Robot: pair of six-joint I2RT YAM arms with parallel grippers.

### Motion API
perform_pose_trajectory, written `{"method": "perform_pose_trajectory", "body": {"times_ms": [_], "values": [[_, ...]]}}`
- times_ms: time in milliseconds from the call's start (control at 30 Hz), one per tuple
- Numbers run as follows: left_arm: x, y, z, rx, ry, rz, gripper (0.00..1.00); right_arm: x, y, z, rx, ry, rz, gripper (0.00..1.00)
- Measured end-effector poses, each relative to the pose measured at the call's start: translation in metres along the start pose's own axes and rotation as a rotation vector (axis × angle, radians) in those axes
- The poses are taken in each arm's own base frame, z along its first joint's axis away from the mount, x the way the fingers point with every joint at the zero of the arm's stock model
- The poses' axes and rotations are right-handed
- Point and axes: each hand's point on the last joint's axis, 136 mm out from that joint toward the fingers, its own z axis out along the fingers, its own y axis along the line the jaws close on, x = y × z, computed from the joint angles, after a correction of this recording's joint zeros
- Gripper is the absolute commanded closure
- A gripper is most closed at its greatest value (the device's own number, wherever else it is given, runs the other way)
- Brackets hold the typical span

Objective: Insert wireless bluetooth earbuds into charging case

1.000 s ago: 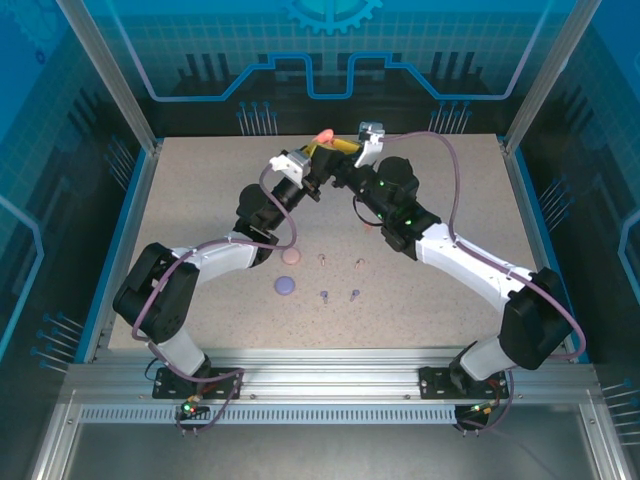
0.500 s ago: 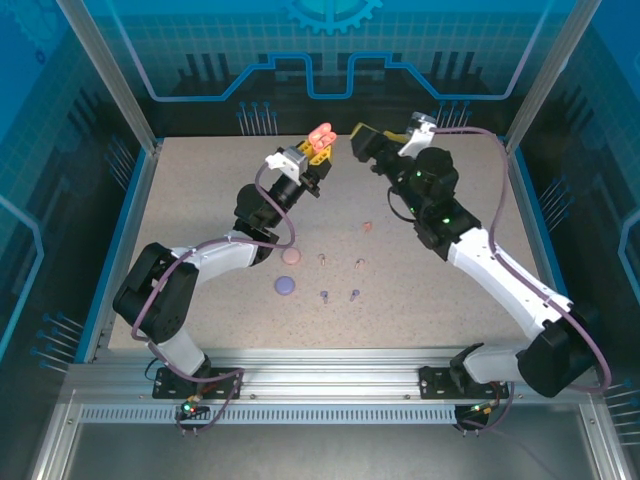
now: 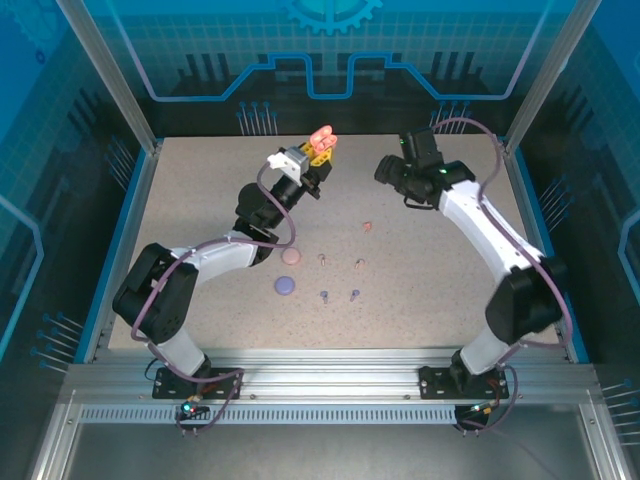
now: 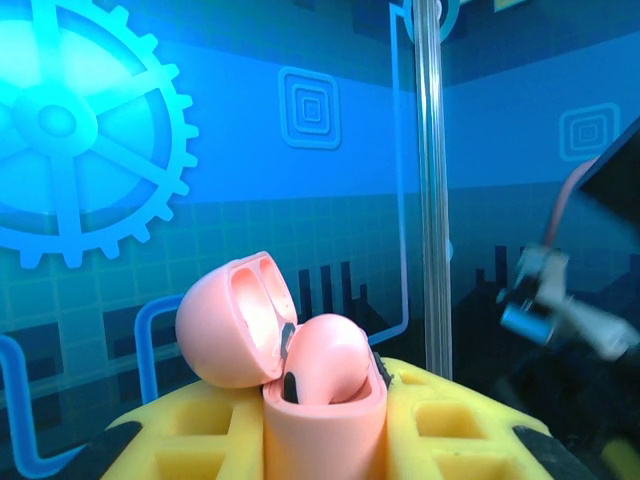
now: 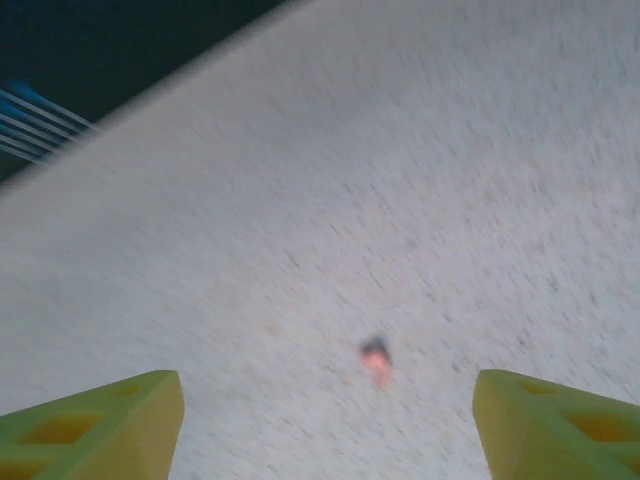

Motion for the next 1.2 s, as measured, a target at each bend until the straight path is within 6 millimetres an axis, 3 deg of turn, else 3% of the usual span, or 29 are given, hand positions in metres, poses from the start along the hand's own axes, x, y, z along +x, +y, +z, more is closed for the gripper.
{"method": "perform_pose_trajectory", "body": {"times_ms": [200,367,667,967,1200], "values": [[-0.002,0.0,-0.002,0.0,0.018,-0.004,1.0,0.039,-0.014,0.074,0.157,0.231,-0.112,0.3],[-0.008,0.0,-0.003,-0.001,0.009,-0.004,1.0,0.069,-0.019,0.109,0.231,0.354,-0.189,0.31],[-0.006,0.0,-0.004,-0.005,0.015,-0.011,1.0,0.097,-0.001,0.127,0.247,0.433,-0.307,0.36],[-0.003,0.0,-0.005,-0.005,0.022,-0.012,1.0,0.102,-0.004,0.145,0.298,0.454,-0.353,0.43],[-0.003,0.0,-0.006,-0.005,0.021,-0.012,1.0,0.116,-0.009,0.158,0.33,0.486,-0.377,0.48]]}}
